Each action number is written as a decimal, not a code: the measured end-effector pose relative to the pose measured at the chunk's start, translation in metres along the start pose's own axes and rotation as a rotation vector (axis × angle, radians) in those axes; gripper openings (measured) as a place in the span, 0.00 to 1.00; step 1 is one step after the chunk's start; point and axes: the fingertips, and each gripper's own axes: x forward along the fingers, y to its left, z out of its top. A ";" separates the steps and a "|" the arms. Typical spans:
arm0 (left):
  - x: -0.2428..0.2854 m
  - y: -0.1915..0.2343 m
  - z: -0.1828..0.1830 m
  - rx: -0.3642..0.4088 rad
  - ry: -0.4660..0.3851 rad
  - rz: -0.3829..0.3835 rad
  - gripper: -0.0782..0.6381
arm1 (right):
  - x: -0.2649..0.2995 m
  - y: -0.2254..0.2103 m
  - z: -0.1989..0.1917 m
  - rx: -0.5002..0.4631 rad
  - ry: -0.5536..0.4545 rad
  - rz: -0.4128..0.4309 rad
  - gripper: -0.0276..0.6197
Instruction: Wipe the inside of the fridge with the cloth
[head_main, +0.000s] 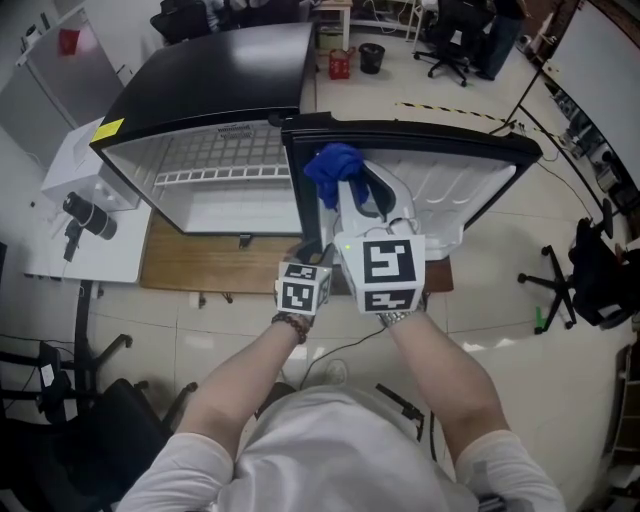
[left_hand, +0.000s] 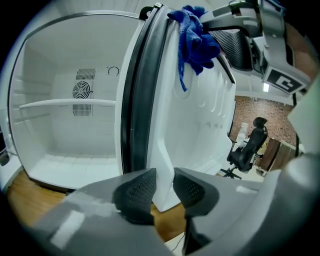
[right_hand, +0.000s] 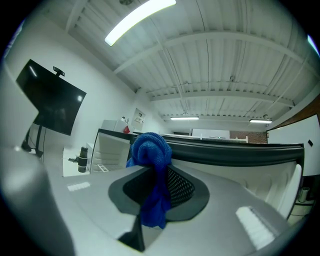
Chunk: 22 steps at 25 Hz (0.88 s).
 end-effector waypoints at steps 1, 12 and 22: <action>0.000 0.000 0.000 0.000 -0.001 0.000 0.26 | -0.001 -0.002 -0.001 -0.001 0.000 -0.006 0.15; -0.003 0.001 0.000 0.003 -0.001 -0.003 0.25 | -0.016 -0.038 -0.007 -0.003 0.005 -0.078 0.14; -0.007 0.000 0.004 0.011 -0.022 0.005 0.25 | -0.042 -0.097 -0.018 -0.023 0.028 -0.194 0.14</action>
